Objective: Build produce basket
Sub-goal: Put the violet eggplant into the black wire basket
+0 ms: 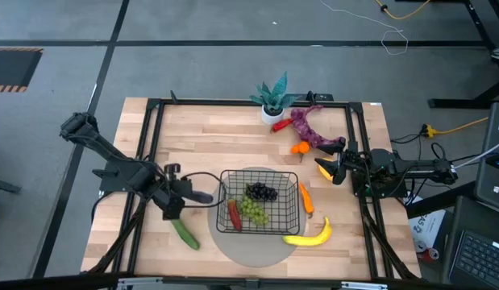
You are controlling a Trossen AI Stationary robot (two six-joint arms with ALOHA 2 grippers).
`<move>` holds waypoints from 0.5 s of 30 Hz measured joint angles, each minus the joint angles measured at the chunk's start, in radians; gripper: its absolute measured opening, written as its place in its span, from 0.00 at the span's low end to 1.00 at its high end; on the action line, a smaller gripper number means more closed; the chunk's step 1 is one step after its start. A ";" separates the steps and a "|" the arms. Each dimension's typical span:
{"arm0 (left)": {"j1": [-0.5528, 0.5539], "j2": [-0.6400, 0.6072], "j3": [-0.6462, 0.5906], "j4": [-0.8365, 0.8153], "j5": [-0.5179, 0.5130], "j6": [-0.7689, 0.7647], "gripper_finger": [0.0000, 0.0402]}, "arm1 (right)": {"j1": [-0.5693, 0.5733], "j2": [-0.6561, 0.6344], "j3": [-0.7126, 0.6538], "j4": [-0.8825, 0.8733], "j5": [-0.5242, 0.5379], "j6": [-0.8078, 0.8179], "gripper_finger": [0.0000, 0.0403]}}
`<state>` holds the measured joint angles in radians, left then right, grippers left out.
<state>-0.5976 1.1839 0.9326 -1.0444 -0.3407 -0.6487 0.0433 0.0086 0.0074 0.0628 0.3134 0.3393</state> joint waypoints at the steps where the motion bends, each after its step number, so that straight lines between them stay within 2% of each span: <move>1: 0.000 0.000 0.030 -0.067 -0.001 -0.003 0.00 | 0.000 0.000 0.000 0.000 0.000 0.000 0.77; 4: 0.000 -0.001 0.110 -0.213 -0.036 -0.031 0.00 | 0.000 0.000 0.000 0.000 0.000 0.000 0.77; 7: 0.000 -0.002 0.167 -0.228 -0.125 -0.018 0.00 | 0.000 0.000 0.000 -0.001 0.000 -0.001 0.77; 12: 0.000 -0.002 0.210 -0.040 -0.279 0.149 0.00 | 0.000 0.001 0.000 -0.001 0.000 -0.002 0.77; 15: 0.011 0.006 0.211 0.172 -0.380 0.289 0.00 | 0.000 0.001 0.000 -0.001 0.000 -0.003 0.77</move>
<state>-0.5866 1.1895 1.1439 -0.8720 -0.7212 -0.3601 0.0435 0.0093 0.0074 0.0620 0.3136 0.3367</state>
